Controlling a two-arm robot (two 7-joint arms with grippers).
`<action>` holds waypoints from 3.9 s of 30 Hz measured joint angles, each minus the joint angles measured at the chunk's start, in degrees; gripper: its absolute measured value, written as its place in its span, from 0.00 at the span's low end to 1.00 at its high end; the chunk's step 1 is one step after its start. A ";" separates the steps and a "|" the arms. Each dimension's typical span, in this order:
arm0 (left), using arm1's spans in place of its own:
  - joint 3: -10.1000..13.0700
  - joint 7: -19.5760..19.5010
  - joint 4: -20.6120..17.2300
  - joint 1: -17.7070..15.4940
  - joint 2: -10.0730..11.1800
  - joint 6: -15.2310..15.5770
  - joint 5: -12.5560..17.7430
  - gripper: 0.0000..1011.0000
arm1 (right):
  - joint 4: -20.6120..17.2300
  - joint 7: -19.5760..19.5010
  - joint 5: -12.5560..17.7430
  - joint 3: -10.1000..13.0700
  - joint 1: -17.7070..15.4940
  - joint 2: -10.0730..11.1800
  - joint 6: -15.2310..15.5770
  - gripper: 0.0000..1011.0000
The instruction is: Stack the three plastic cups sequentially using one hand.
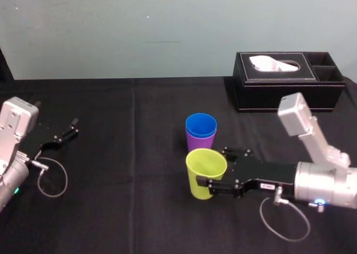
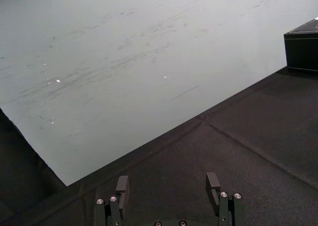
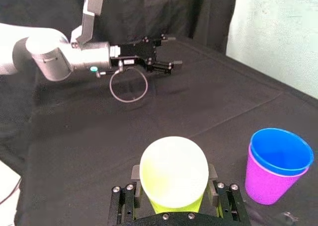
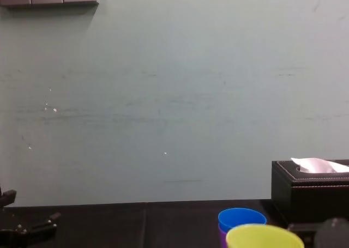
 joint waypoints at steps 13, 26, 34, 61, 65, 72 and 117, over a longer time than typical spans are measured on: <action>0.00 0.00 0.00 0.00 0.00 0.00 0.00 1.00 | -4.42 -2.28 4.61 2.93 0.27 4.05 2.27 0.74; 0.00 0.00 0.00 0.00 0.00 0.00 0.00 1.00 | -3.05 -4.71 5.67 2.70 4.39 3.41 4.03 0.74; 0.00 0.00 0.00 0.00 0.00 0.00 0.00 1.00 | -0.22 -6.03 3.80 0.85 8.05 1.22 5.16 0.74; 0.00 0.00 0.00 0.00 0.00 0.00 0.00 1.00 | 8.04 -6.65 0.17 -2.29 14.80 -5.08 6.09 0.74; 0.00 0.00 0.00 0.00 0.00 0.00 0.00 1.00 | 9.46 -6.62 -0.31 -2.60 15.71 -5.96 6.10 0.74; 0.00 0.00 0.00 0.00 0.00 0.00 0.00 1.00 | 11.36 -6.37 -1.03 -2.91 16.85 -7.00 6.06 0.74; 0.00 0.00 0.00 0.00 0.00 0.00 0.00 1.00 | 15.79 -4.95 -3.28 -3.98 16.99 -9.33 5.08 0.74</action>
